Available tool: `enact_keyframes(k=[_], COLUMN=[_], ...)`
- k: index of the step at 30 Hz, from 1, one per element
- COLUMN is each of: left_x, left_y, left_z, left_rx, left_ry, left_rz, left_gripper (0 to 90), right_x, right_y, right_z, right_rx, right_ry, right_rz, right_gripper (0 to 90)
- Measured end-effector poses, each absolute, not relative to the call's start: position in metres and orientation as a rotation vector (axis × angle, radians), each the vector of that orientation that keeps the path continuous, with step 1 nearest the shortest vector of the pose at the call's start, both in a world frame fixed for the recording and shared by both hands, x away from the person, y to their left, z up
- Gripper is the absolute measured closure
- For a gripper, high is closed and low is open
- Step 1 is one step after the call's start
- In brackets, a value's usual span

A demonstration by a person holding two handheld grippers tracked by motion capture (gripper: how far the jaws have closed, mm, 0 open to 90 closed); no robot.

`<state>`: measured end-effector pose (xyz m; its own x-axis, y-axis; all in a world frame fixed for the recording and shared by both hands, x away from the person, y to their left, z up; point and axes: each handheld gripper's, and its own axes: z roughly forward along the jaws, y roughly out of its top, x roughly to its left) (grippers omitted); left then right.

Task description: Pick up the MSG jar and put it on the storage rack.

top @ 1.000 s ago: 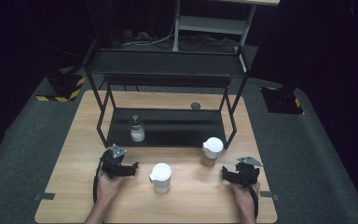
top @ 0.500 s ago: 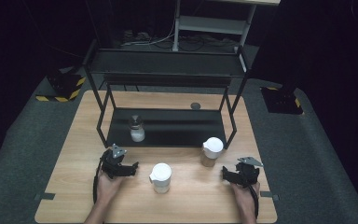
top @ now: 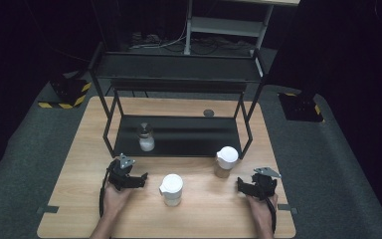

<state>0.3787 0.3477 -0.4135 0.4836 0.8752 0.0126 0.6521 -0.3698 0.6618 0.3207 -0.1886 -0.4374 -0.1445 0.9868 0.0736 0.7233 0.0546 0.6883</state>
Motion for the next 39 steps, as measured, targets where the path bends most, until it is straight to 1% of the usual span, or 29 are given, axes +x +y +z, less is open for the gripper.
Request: enact_keyframes(k=[14, 21, 32, 39], left_x=[0.381, 0.381, 0.38, 0.379], left_y=[0.348, 0.347, 0.346, 0.345], left_z=[-0.414, -0.414, -0.414, -0.414], left_rx=[2.136, 2.134, 2.135, 2.132], left_ry=[1.258, 1.264, 1.265, 1.271], left_rz=[0.487, 0.494, 0.496, 0.501], left_gripper=[8.5, 8.8, 8.7, 8.6], right_x=[0.314, 0.304, 0.293, 0.286], right_y=[-0.191, -0.194, -0.191, -0.196], right_z=[-0.436, -0.436, -0.429, -0.421], right_rx=[1.687, 1.681, 1.653, 1.615], right_ry=[1.947, 1.963, 2.005, 2.029], right_rz=[0.844, 0.882, 0.904, 0.925], right_gripper=[6.7, 6.6, 6.6, 6.7])
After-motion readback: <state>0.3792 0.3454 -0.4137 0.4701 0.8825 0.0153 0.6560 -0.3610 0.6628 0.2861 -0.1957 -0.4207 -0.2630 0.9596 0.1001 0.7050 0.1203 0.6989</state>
